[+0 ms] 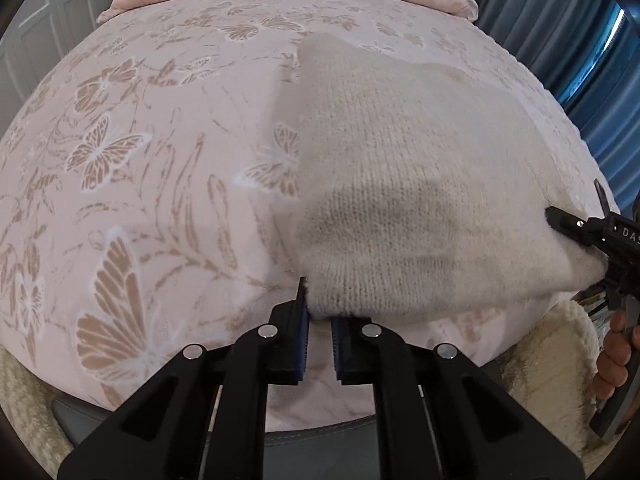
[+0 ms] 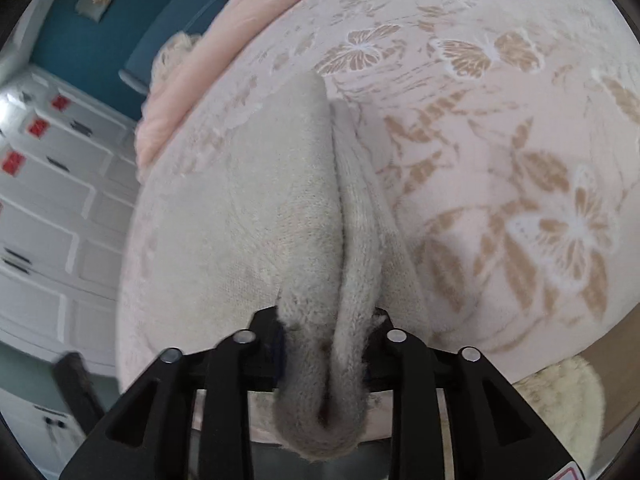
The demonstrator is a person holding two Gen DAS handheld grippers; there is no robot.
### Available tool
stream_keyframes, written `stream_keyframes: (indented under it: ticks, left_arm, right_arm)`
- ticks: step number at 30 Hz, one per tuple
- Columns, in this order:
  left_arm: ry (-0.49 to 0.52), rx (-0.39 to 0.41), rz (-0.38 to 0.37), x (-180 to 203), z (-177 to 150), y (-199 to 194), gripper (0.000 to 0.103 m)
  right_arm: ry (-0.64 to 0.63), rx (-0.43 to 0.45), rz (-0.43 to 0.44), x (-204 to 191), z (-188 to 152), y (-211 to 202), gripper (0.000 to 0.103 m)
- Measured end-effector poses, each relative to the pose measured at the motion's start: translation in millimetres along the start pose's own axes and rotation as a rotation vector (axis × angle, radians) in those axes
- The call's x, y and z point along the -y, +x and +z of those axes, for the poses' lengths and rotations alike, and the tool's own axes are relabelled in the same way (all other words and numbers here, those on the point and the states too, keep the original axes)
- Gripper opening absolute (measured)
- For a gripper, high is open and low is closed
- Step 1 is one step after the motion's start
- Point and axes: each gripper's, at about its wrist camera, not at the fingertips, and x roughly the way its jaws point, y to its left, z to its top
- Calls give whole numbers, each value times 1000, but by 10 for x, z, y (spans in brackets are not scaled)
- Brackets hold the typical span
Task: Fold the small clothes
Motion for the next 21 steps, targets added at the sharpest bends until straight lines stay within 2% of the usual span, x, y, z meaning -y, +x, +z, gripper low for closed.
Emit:
stream_keyframes:
  ticks: [1, 2, 4, 6, 7, 9, 11, 12, 13, 14, 15, 16, 18, 20, 21]
  left_arm:
    - [9, 0, 1, 13, -2, -35, 13]
    - [22, 5, 0, 21, -1, -80, 13]
    - [55, 37, -1, 20, -40, -235, 26]
    - [57, 63, 12, -25, -94, -359, 37]
    - [51, 72, 15, -55, -117, -403, 38]
    - [41, 82, 33, -115, -153, -475, 40]
    - [34, 85, 55, -147, -166, -525, 45]
    - [28, 87, 67, -170, -162, -549, 49]
    - [23, 92, 73, -190, -153, -572, 52]
    - [18, 104, 82, -208, -147, -607, 54]
    - [18, 109, 88, -216, -152, -631, 57]
    - [17, 113, 92, -239, -143, -653, 59]
    - [9, 114, 90, -277, -138, -695, 59]
    - [-1, 125, 81, -306, -149, -728, 63]
    - [-8, 128, 78, -310, -145, -728, 63]
  right_arm:
    - [8, 25, -12, -13, 3, -81, 33]
    - [9, 59, -44, -42, 20, -181, 40]
    - [-65, 147, -124, -252, 19, -405, 41]
    - [-163, 178, -62, -602, 34, -532, 39]
    - [-212, 181, -21, -803, 31, -561, 37]
    - [-334, 162, 20, -1198, -5, -497, 35]
    - [-437, 106, 32, -1526, -87, -178, 34]
    - [-449, 57, 34, -1584, -120, 14, 33]
    - [-467, -66, 17, -1601, -205, 430, 32]
    - [-484, -152, -18, -1570, -303, 748, 31]
    - [-501, -161, -22, -1543, -383, 912, 29]
    - [-513, -118, -17, -1582, -382, 864, 29]
    - [-488, -107, -26, -1699, -279, 647, 27]
    - [-496, -45, 30, -1740, -273, 398, 26]
    - [-508, -69, 0, -1700, -302, 473, 26]
